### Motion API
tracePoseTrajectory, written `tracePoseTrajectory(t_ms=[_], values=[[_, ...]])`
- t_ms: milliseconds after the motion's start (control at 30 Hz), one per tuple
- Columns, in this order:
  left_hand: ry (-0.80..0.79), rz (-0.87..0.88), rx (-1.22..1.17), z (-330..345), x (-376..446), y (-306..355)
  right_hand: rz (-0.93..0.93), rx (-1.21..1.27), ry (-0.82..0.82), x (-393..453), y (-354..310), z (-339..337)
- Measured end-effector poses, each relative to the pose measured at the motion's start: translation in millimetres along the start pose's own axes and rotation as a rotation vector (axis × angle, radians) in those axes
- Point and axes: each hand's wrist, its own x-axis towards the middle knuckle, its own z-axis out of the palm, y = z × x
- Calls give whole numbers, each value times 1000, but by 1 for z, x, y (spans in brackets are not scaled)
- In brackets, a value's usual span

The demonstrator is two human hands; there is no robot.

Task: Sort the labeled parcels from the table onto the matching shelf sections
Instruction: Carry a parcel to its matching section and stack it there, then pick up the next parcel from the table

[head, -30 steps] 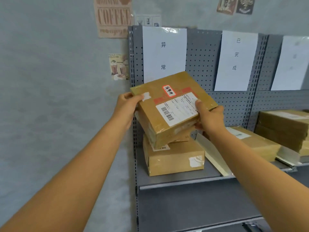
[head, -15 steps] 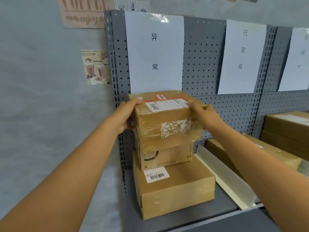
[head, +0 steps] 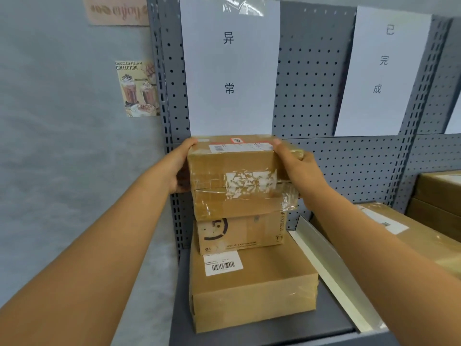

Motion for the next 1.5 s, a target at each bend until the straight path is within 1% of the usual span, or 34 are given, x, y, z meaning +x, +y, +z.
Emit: tracePoseTrajectory(t_ms=[100,200,233,300,333,367,400,433,467,533,600,667,733,867,967,1067,1233,1500], values=[[8,50,-102,1,-11,-2,-91,-34,71,-5,-5,1],[122,161,-131,-1,-27,-7,-252,-231,148,-9,-13,0],[160,194,-95,-3,-33,-8,-342,-327,197,-11,-16,0],[225,226,-8,-12,-49,-9,-607,-475,293,-21,-25,2],[257,240,35,-18,-59,-9,-756,-510,306,-29,-29,7],[294,257,88,-26,-70,-10,-893,-516,280,-39,-34,16],[337,278,150,-35,-82,-13,-1006,-488,211,-50,-37,27],[384,300,213,-45,-95,-16,-1084,-445,100,-65,-40,42],[436,321,280,-56,-109,-21,-1124,-407,-40,-81,-41,60],[553,337,472,-86,-141,-38,-1122,-381,-349,-116,-41,98],[639,302,731,-123,-183,-57,-1061,-409,-629,-149,-39,136],[697,219,1001,-169,-232,-76,-1007,-444,-803,-185,-40,174],[763,130,1177,-218,-284,-90,-1003,-472,-889,-226,-45,208],[915,-24,1375,-313,-387,-113,-1100,-500,-1004,-326,-62,279],[1005,-129,1488,-377,-457,-131,-1169,-463,-1070,-412,-77,334],[1068,-216,1542,-438,-525,-149,-1225,-411,-1133,-502,-93,388],[1133,-403,1532,-521,-631,-172,-1329,-339,-1224,-632,-116,456],[1302,-592,1358,-621,-766,-213,-1401,-308,-1392,-783,-147,557]])
